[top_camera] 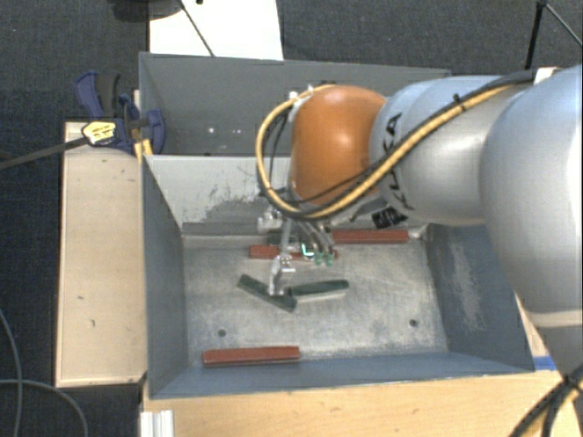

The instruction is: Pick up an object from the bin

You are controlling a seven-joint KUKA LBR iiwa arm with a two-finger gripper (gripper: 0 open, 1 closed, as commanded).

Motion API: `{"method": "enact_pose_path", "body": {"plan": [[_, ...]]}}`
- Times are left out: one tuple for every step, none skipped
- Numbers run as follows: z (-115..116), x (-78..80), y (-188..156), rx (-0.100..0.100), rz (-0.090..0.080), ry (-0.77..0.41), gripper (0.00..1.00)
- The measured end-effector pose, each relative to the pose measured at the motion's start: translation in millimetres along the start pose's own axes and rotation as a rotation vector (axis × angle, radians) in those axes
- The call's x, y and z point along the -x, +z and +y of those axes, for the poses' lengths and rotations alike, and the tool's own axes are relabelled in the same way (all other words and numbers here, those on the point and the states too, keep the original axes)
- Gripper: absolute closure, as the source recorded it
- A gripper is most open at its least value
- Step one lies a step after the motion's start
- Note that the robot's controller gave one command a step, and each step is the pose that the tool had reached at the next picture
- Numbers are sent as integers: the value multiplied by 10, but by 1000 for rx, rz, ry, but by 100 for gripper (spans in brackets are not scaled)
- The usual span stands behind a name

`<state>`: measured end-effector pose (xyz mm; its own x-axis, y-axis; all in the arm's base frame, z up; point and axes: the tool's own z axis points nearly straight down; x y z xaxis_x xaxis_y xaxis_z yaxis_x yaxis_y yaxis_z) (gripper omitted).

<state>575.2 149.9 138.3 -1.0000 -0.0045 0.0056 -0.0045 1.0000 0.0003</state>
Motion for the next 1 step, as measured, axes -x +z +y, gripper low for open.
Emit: {"method": "enact_pose_path", "body": {"plan": [[-6,22,-42,1,-8,4,0]]}}
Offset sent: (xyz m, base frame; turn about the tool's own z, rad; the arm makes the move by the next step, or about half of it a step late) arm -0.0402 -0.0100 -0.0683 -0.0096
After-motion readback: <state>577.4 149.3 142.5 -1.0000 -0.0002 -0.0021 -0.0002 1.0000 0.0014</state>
